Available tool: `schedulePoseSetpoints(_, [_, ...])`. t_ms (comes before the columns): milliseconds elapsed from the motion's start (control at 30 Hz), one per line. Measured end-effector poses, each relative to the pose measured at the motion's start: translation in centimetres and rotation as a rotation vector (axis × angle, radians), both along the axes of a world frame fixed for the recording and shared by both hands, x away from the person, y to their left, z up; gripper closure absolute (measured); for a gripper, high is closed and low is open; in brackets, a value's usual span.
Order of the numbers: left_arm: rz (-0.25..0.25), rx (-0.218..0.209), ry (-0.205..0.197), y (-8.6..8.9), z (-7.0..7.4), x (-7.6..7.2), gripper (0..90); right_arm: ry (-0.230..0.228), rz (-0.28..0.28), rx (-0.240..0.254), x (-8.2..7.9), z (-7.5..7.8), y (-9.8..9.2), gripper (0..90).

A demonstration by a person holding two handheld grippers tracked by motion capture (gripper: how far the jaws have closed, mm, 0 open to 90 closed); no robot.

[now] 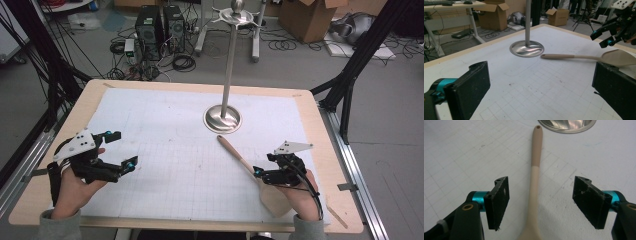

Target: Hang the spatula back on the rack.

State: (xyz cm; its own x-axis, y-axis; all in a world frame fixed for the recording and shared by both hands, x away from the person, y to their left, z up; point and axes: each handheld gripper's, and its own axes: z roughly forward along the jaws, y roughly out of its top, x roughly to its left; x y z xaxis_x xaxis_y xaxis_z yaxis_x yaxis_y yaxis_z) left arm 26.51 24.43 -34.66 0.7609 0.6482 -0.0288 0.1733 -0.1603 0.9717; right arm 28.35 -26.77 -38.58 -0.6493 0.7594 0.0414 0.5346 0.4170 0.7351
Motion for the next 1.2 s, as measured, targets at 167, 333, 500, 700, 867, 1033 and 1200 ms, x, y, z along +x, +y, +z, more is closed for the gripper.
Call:
schedulePoseSetpoints(167, [-0.006,0.001,0.003,-0.2,0.0,-0.1,1.9,0.008,0.001,-0.027,0.3,-0.6,0.7,29.0])
schedulePoseSetpoints(333, [-0.006,0.001,0.005,-0.1,-0.1,-0.1,1.9,0.016,0.003,-0.045,0.7,-1.0,1.1,29.0])
schedulePoseSetpoints(500, [-0.003,0.003,0.005,0.0,-0.1,-0.1,1.9,0.033,-0.004,-0.066,1.1,-1.7,1.3,29.0])
schedulePoseSetpoints(700, [-0.001,0.004,0.002,0.1,0.0,-0.2,1.9,0.052,-0.01,-0.078,1.5,-2.3,1.7,29.0])
schedulePoseSetpoints(867, [0.0,0.004,0.002,0.1,-0.1,-0.2,1.9,0.081,-0.02,-0.1,1.9,-3.0,2.0,29.1])
schedulePoseSetpoints(1033, [-0.002,0.006,0.003,0.1,-0.1,-0.2,1.9,0.098,-0.02,-0.108,2.1,-3.4,2.1,29.2])
schedulePoseSetpoints(1200, [-0.001,0.004,0.003,0.1,-0.1,-0.2,1.9,0.125,-0.022,-0.118,2.3,-4.0,2.4,33.2])
